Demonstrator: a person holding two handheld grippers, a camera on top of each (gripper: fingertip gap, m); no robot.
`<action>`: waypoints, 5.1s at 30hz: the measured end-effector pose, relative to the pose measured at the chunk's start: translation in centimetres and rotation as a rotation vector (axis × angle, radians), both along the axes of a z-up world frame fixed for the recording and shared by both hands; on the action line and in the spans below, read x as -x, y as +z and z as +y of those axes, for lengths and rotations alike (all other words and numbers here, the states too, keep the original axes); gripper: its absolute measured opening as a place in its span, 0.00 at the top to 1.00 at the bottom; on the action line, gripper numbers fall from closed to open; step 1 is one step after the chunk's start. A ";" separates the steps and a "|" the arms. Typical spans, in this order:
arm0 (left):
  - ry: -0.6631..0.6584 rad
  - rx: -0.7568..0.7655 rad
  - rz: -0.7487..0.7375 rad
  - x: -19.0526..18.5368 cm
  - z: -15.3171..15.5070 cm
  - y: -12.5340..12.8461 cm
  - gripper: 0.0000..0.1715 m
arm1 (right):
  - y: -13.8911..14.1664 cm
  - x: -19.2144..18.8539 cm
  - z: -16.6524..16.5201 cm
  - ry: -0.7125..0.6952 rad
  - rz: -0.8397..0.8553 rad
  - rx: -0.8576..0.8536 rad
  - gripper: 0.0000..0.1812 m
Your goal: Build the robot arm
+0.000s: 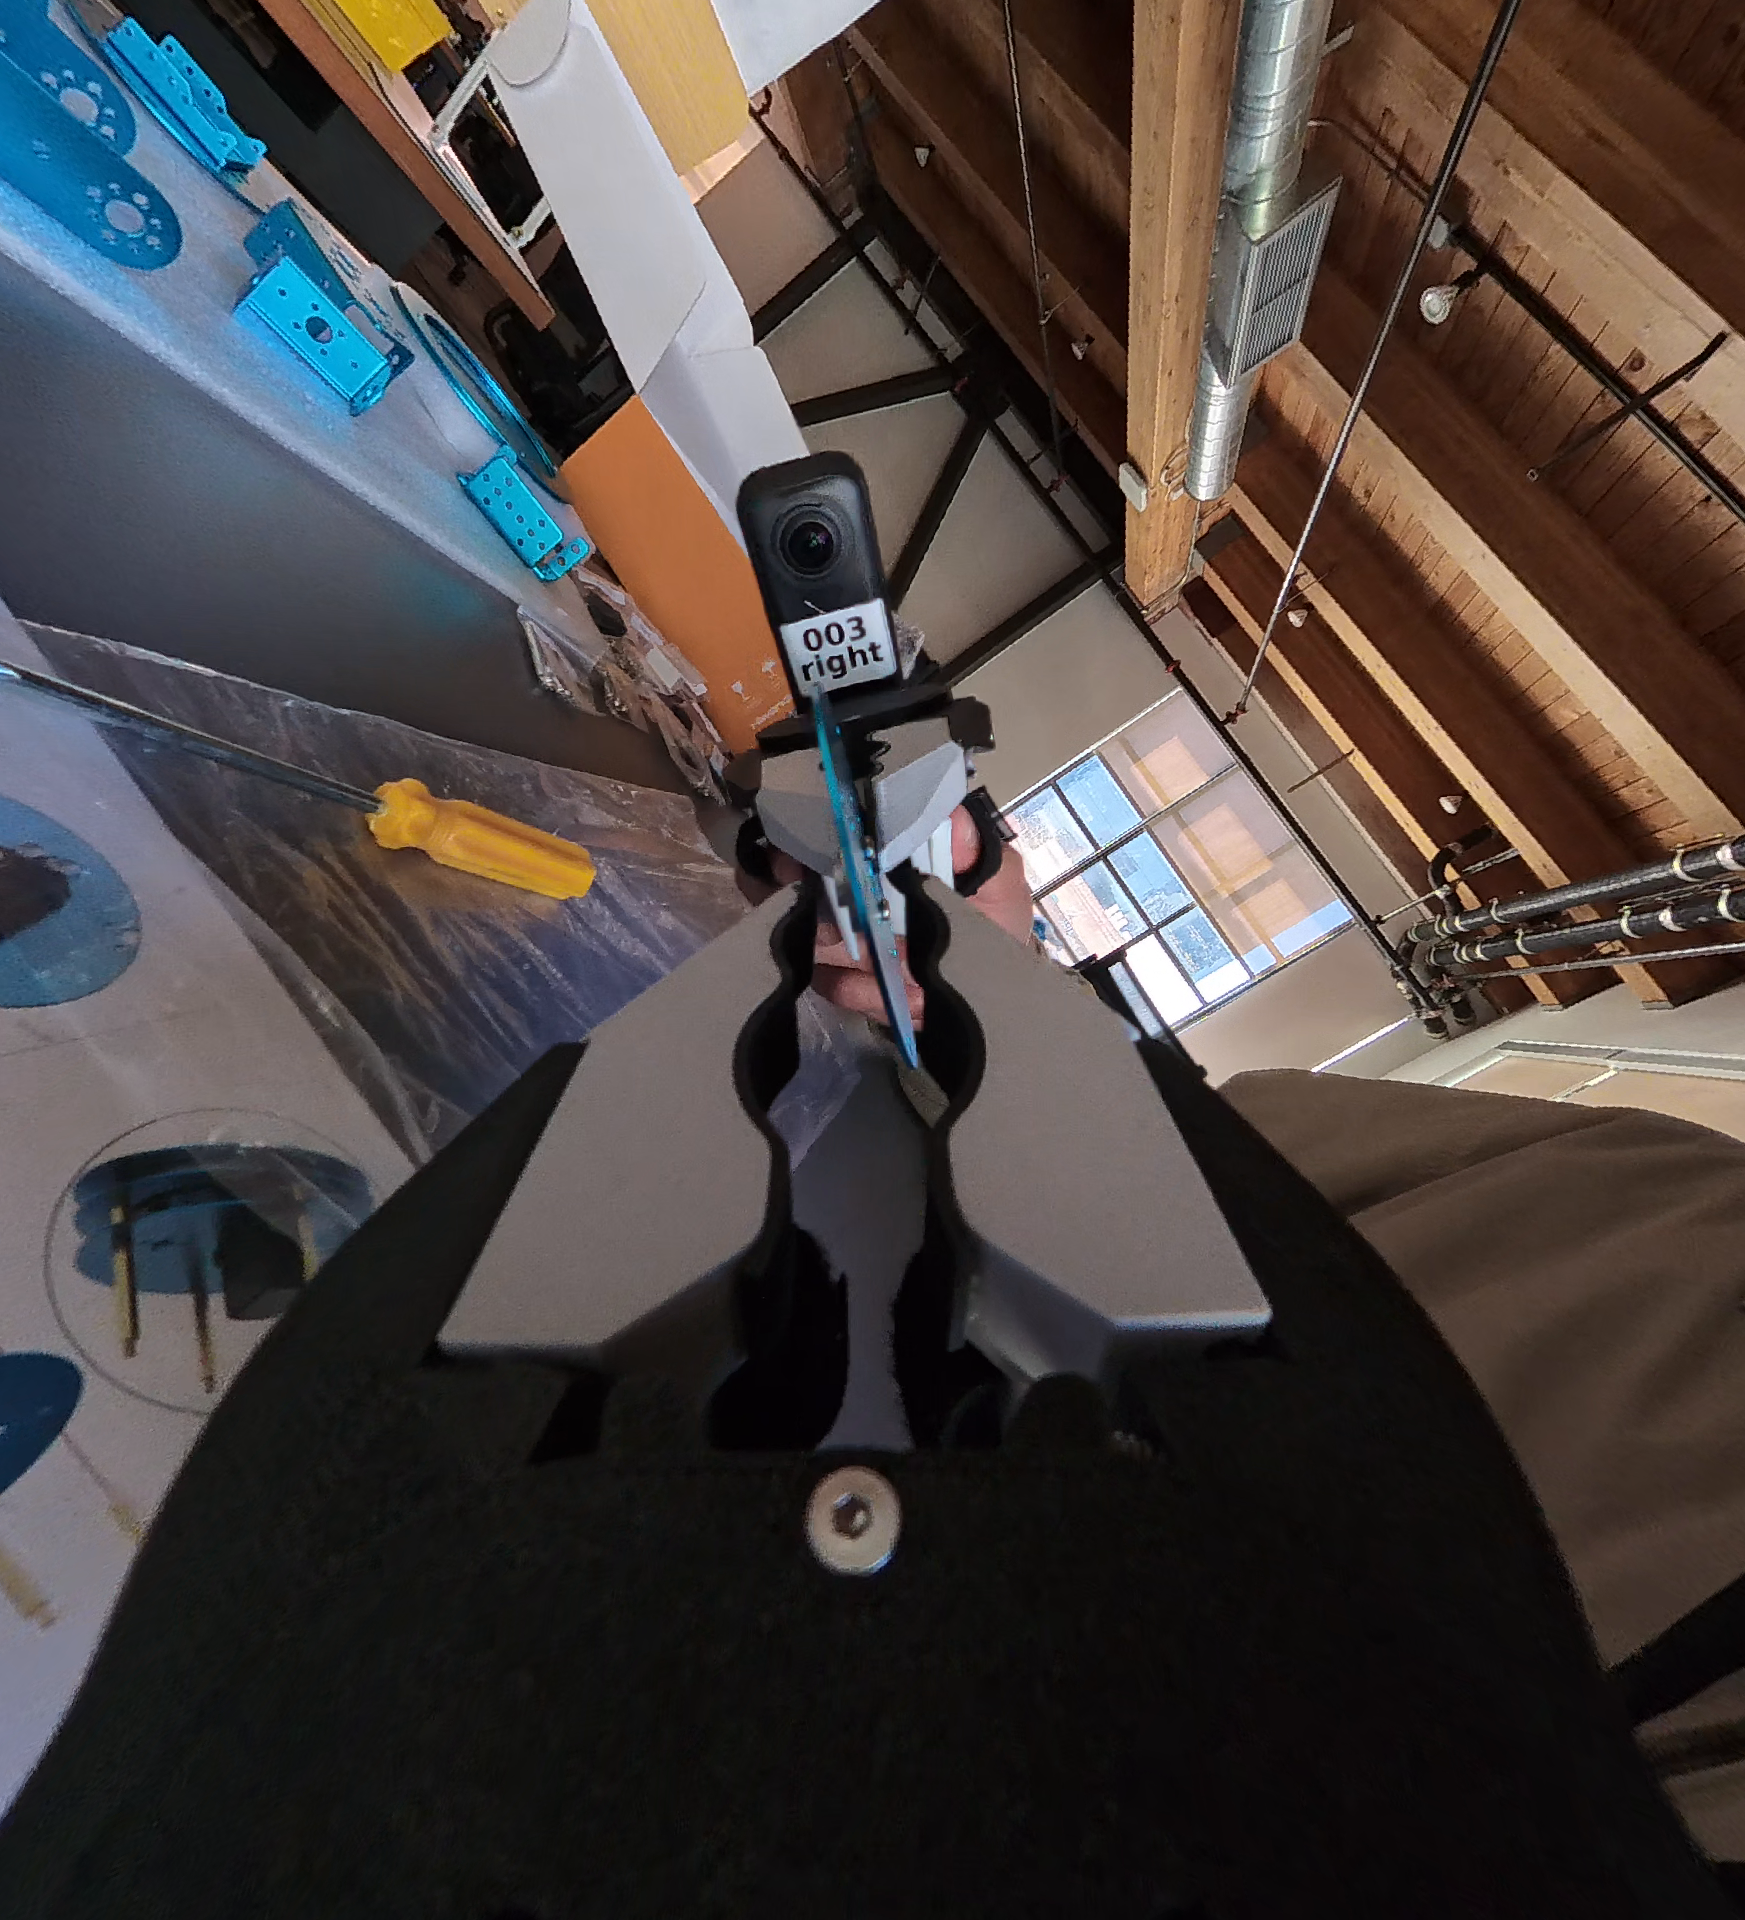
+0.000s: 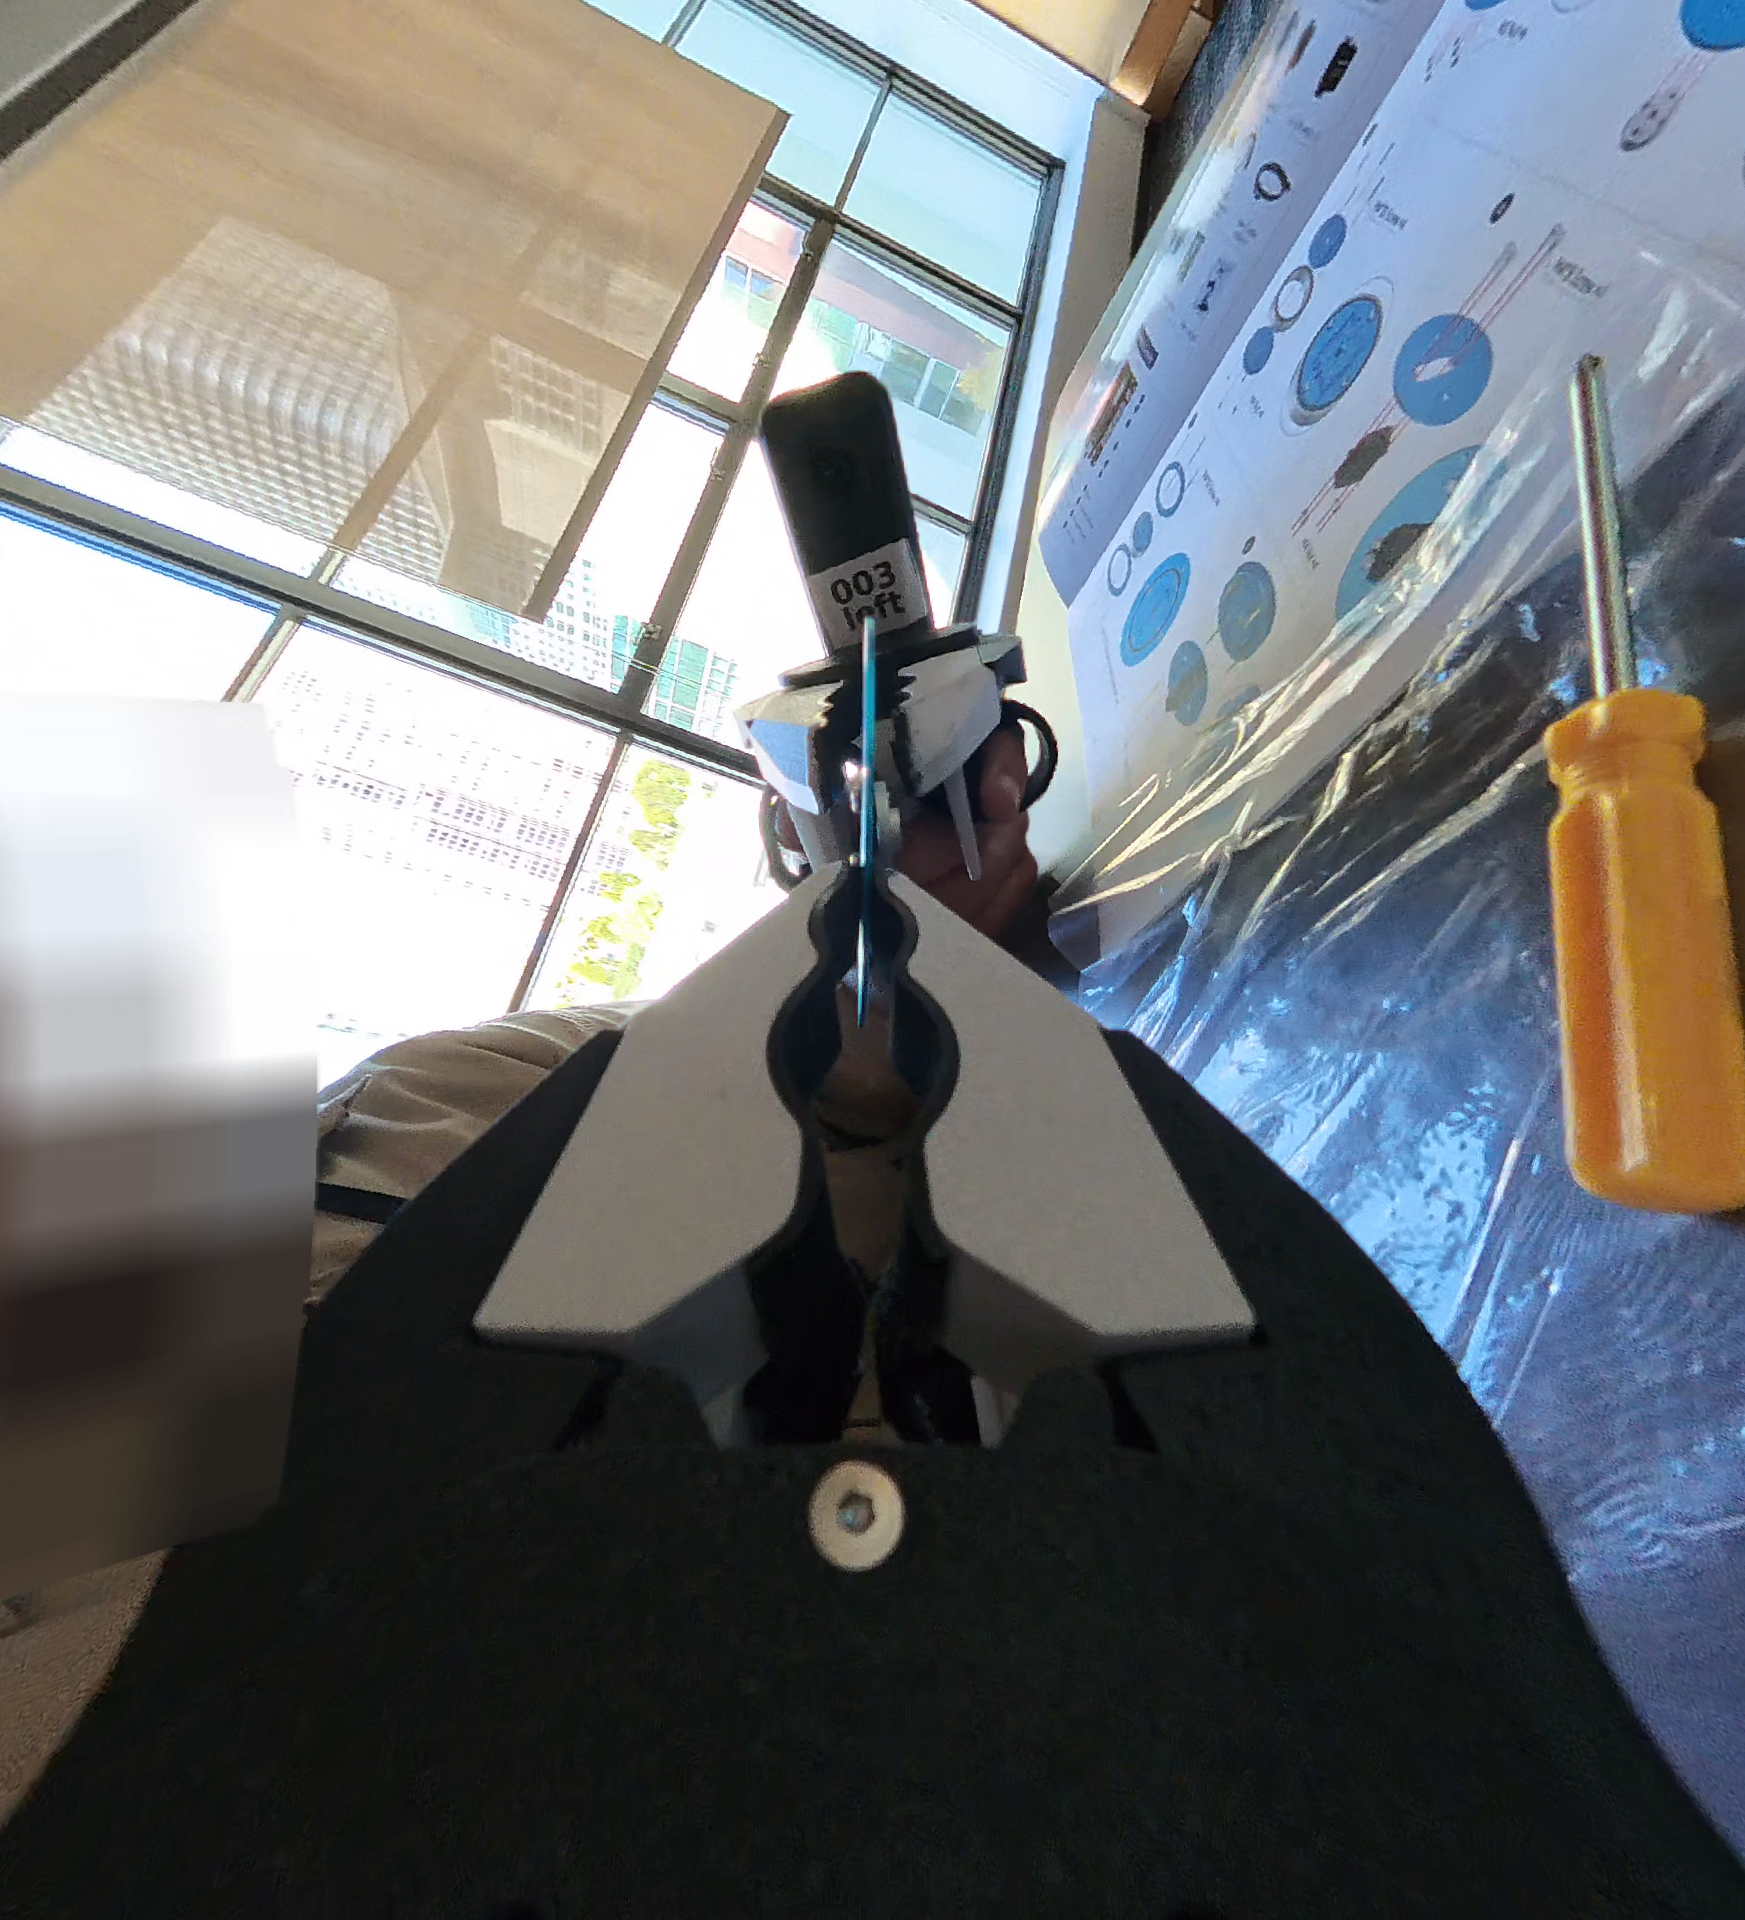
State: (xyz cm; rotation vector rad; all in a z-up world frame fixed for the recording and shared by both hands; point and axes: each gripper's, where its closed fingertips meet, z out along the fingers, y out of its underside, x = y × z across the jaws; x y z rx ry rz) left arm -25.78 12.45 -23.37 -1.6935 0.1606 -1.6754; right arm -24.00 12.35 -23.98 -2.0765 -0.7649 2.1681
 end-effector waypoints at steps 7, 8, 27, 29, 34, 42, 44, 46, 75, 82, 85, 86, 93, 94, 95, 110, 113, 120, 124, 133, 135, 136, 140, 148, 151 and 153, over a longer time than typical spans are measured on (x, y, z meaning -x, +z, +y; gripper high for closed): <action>-0.012 -0.003 -0.032 0.1 -0.1 0.4 0.81 | 0.8 0.1 -0.2 -0.029 -0.040 -0.195 1.00; -0.021 -0.008 -0.026 -0.1 -0.2 0.3 0.81 | 0.8 0.1 -0.2 -0.028 -0.046 -0.210 1.00; -0.052 -0.049 -0.016 -1.1 -1.0 0.7 0.97 | 1.1 0.3 -1.1 0.006 -0.056 -0.282 1.00; -0.032 -0.066 -0.009 -1.0 -0.9 0.7 0.97 | 1.0 0.4 -1.0 -0.008 -0.058 -0.308 1.00; 0.061 -0.159 0.074 0.2 -0.1 0.9 0.97 | 1.6 -0.4 0.4 -0.056 -0.052 -0.583 0.89; 0.440 -0.421 0.629 5.0 3.4 -1.0 0.97 | -6.9 -3.5 6.1 -0.079 -0.552 -1.169 0.74; 0.489 -0.438 0.671 5.6 3.8 -1.0 0.97 | -7.7 -3.1 6.6 -0.095 -0.617 -1.257 0.74; 0.499 -0.432 0.671 5.9 4.1 -1.1 0.97 | -7.7 -2.6 7.1 -0.122 -0.650 -1.287 0.79; 0.569 -0.645 0.852 5.7 4.0 -0.8 0.97 | -4.1 -0.9 -2.1 -0.377 -0.389 -0.945 0.91; 0.570 -0.644 0.865 5.7 4.1 -0.9 0.97 | -4.5 -0.7 -2.0 -0.371 -0.408 -0.972 0.91; 0.560 -0.659 0.875 5.4 3.9 -0.9 0.97 | -4.9 -0.4 -2.2 -0.359 -0.423 -0.991 0.91; 0.558 -0.660 0.878 5.3 3.9 -1.0 0.97 | -4.7 -0.3 -2.2 -0.362 -0.418 -0.991 0.91; 0.543 -0.665 0.909 5.0 3.9 -1.3 0.97 | -4.9 -0.5 -1.6 -0.369 -0.423 -0.968 0.91; 0.543 -0.664 0.907 5.0 3.9 -1.3 0.97 | -5.0 -0.4 -1.6 -0.366 -0.425 -0.966 0.91; 0.545 -0.664 0.906 5.1 3.9 -1.3 0.97 | -5.0 -0.4 -1.6 -0.364 -0.430 -0.968 0.91; 0.552 -0.656 0.902 5.3 4.0 -1.3 0.97 | -4.9 -0.6 -1.5 -0.369 -0.422 -0.958 0.91; 0.552 -0.654 0.899 5.3 4.0 -1.3 0.97 | -5.0 -0.6 -1.6 -0.366 -0.423 -0.957 0.91; 0.545 -0.663 0.915 5.1 4.0 -1.4 0.97 | -5.1 -0.6 -1.5 -0.365 -0.426 -0.954 0.91; 0.545 -0.667 0.923 5.1 4.0 -1.5 0.97 | -5.0 -0.6 -1.4 -0.367 -0.424 -0.942 0.91; 0.564 -0.732 0.895 4.9 3.4 -0.4 0.97 | -3.4 0.1 -3.5 -0.273 -0.255 -0.453 0.91; 0.566 -0.756 0.874 4.6 3.1 0.0 0.97 | -2.8 0.3 -4.4 -0.227 -0.183 -0.274 0.91; 0.567 -0.763 0.852 4.5 2.9 0.3 0.97 | -2.4 0.5 -4.9 -0.198 -0.143 -0.178 0.91; 0.603 -0.779 0.742 4.8 2.0 2.0 0.97 | -0.4 1.3 -6.5 -0.114 0.044 0.150 0.91; 0.704 -0.751 0.275 7.3 -0.1 7.1 0.97 | 5.6 3.9 -9.3 0.063 0.356 0.436 0.91; 0.707 -0.744 0.073 8.1 -0.2 9.3 0.97 | 8.1 5.3 -9.9 0.081 0.487 0.507 0.91; 0.702 -0.748 -0.032 8.4 0.0 10.6 0.97 | 9.7 6.3 -10.2 0.101 0.579 0.551 0.91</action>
